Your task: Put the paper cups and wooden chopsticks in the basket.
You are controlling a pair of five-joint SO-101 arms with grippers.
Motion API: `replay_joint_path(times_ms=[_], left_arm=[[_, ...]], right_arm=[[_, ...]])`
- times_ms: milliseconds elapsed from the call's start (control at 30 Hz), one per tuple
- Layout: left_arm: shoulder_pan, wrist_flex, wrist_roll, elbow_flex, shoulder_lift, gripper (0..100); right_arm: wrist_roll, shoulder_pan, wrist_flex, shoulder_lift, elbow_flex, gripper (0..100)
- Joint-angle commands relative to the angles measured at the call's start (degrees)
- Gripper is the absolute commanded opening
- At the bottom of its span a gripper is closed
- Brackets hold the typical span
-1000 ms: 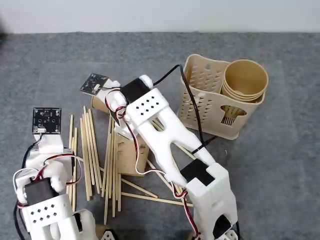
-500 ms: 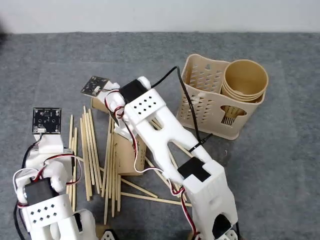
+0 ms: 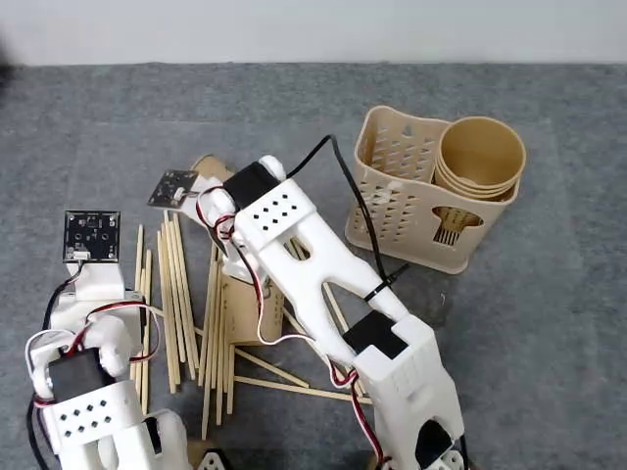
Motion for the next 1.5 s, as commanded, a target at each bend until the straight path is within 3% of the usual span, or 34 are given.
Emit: replay_joint_path(times_ms=[0,267,533,800,1100,1267,1467], left_arm=[[0.00,-1.14,-0.09,-0.22,0.26,7],[0.09,-1.14,-0.09,-0.22,0.26,7],[0.09,-1.14,-0.09,-0.22,0.26,7],[0.18,-1.14,-0.09,-0.22,0.26,7],[0.26,-4.84,-0.09,2.95,0.26,7],[0.26,-6.77,-0.18,4.79,0.26,7],[0.26,-6.95,-0.18,4.79,0.26,7]], right_arm=[[2.20,-1.10,1.71,-0.40,-1.32,15.7],[4.04,-0.92,1.89,-4.97,-1.32,0.4],[3.52,-0.13,3.30,-13.23,-1.05,0.9],[-1.14,6.02,3.30,-20.35,-1.05,0.9],[2.64,11.21,3.30,-33.45,-0.97,0.9],[7.74,17.45,3.30,-42.33,-0.97,0.9],[15.56,30.29,2.86,-49.80,-1.05,0.9]])
